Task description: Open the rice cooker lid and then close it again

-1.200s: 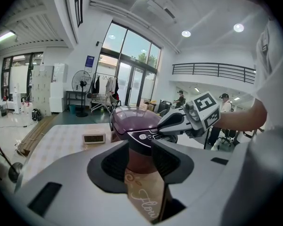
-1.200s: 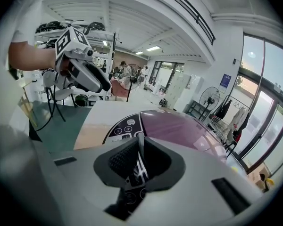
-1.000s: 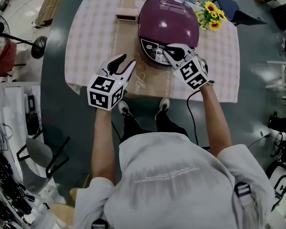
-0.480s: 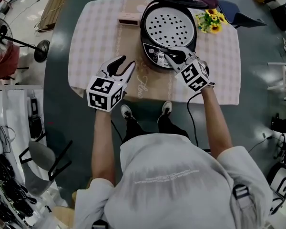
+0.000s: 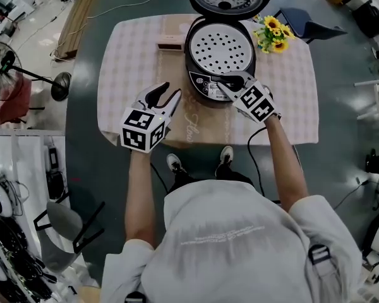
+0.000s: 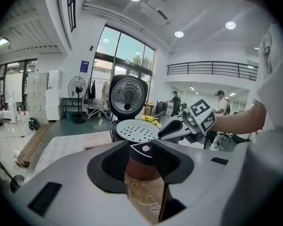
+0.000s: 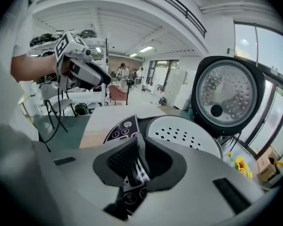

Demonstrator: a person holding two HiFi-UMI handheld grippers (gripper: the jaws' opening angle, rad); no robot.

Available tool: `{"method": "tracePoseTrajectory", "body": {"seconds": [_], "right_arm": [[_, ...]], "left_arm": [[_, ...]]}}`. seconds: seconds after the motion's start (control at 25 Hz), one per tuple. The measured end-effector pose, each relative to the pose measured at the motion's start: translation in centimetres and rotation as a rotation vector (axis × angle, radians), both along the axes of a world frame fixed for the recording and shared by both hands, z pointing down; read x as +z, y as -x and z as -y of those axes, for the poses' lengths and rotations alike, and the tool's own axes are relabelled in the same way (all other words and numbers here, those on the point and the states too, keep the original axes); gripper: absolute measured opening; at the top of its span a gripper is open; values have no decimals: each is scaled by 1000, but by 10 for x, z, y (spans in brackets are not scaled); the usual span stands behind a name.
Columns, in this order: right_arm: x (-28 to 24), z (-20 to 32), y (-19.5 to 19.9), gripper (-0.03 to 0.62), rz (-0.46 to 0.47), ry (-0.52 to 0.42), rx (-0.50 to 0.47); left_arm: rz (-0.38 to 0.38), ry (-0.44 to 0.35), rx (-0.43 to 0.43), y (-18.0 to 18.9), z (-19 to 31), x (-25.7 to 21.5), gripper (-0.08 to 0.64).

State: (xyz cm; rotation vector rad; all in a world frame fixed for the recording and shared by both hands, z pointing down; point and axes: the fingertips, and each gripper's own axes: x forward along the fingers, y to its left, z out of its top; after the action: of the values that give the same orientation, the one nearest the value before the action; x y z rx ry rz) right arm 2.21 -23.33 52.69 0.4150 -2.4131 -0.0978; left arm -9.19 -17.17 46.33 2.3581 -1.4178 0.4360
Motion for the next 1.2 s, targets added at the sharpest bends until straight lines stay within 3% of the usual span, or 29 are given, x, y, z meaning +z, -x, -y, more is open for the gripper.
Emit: {"method": "tracePoseTrajectory", "body": {"seconds": [0.28, 0.56, 0.84, 1.2], "right_arm": [[-46, 33, -21, 77, 222, 2, 223], [-126, 45, -59, 102, 401, -75, 327], [-177, 35, -95, 170, 426, -186, 374], [-204, 18, -141, 184, 504, -254, 513]], "left_arm": [[58, -73, 16, 5, 20, -32, 161], [88, -178, 4, 9, 36, -79, 161], [106, -269, -7, 10, 47, -116, 161], [94, -340, 21, 1, 53, -139, 161]]}}
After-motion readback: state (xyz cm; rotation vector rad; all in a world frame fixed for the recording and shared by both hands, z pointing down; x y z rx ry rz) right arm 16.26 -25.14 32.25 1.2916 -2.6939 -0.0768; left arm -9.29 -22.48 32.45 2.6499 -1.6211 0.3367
